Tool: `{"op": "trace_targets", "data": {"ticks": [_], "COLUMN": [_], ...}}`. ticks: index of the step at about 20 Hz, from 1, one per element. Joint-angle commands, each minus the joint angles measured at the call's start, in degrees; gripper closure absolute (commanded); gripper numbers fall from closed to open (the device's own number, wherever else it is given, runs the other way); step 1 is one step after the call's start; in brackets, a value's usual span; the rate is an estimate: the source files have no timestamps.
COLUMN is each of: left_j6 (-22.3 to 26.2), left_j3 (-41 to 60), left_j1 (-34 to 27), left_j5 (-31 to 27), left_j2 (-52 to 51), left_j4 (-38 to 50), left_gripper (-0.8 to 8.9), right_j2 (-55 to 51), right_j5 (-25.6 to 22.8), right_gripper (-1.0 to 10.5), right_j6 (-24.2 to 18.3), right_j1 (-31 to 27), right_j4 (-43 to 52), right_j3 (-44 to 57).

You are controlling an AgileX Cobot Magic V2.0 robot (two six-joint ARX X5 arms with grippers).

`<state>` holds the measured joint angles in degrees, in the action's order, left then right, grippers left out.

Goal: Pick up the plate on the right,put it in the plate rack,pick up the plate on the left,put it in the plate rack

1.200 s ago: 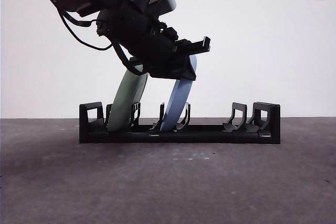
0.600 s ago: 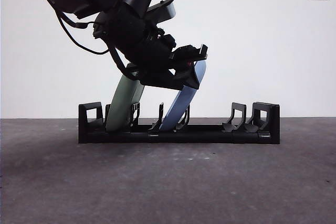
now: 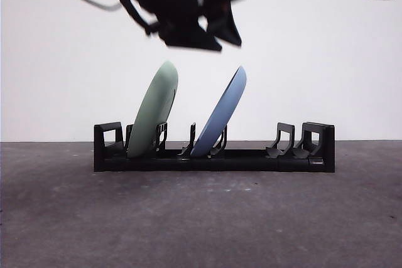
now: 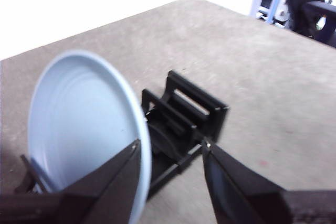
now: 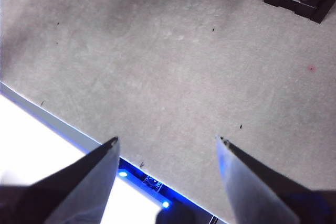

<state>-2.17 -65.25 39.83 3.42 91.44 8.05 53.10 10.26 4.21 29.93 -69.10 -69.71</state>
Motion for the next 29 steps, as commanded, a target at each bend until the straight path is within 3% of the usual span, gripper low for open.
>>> {"op": "trace_targets", "data": {"ticks": [1,7,13,20,29], "left_j6": [-0.2,-0.2,-0.4,-0.4,-0.4], "left_j3": [0.1,0.1,0.1,0.1,0.1], "left_j1": [1.1,2.8,3.1,3.1,3.1], "left_j5": [0.1,0.1,0.0,0.0,0.0], "left_j2": [-7.0,-29.6,-45.9,-49.4,-46.6], "left_j4": [-7.7,-32.0,-46.9,-53.0,-53.7], "left_gripper": [6.16,6.25,6.25,6.25,6.29], "right_j2": [-0.1,-0.1,-0.1,-0.1,-0.1], "right_j5": [-0.2,0.4,0.9,0.9,0.9], "right_gripper": [6.3,6.3,6.3,6.3,6.4], "right_j6": [-1.6,-3.9,-4.4,-4.4,-4.4], "right_j1": [0.1,0.1,0.1,0.1,0.1], "right_j4": [0.4,0.5,0.6,0.5,0.5], "right_j3": [0.5,0.5,0.5,0.5,0.5]}}
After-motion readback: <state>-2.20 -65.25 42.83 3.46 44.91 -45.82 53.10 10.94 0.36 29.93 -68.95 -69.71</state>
